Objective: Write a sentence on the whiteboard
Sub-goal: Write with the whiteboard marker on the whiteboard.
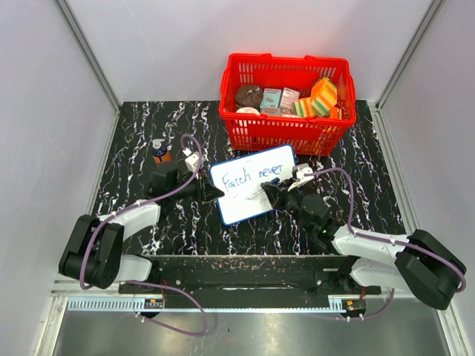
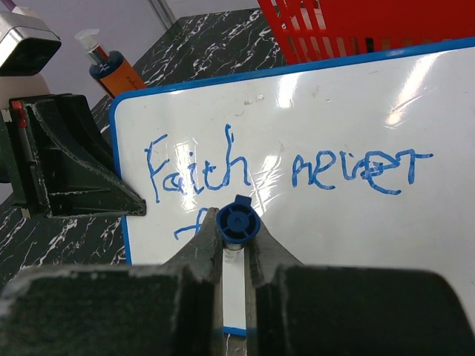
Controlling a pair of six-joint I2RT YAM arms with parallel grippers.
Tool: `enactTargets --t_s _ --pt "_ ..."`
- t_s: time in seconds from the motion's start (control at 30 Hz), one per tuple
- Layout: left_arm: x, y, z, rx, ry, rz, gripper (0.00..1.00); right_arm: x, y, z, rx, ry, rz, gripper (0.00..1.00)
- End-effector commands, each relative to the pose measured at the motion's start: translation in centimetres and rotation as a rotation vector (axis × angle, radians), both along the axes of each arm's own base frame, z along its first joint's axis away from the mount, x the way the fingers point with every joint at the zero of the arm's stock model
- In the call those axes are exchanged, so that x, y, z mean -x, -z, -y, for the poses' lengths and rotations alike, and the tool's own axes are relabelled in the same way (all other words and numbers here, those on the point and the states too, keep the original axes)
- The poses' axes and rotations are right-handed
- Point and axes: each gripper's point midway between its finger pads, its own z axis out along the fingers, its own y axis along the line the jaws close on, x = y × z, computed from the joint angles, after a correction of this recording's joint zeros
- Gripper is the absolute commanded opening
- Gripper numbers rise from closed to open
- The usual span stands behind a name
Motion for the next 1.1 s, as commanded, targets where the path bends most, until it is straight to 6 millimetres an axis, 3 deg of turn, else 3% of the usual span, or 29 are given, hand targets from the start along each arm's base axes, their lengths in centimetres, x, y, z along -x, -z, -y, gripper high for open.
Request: enactTargets --t_s 0.0,0.23,0.47,0.83,1.07 --pt "-2.4 0.2 -1.5 -0.111 -0.06 0.151 0.0 -0.3 -1.9 0.9 -0.032 0.043 0.042 0.0" --pt "-2.4 0.2 -1.5 -0.111 -0.059 0.149 0.0 -0.4 -4.8 1.3 -0.057 0.055 0.097 0.0" --pt "-2.3 0.2 -1.5 -0.111 -0.059 0.149 0.0 -1.3 -4.0 0.7 -0.031 0.071 0.085 0.0" --pt "-2.4 0.1 -1.4 -0.11 -0.059 0.152 0.0 -1.8 -4.4 0.1 -0.039 0.066 0.094 0.0" --pt "-2.3 0.2 -1.5 -0.111 -0.059 0.149 0.0 -2.0 -3.1 0.0 -0.017 0.07 0.071 0.0"
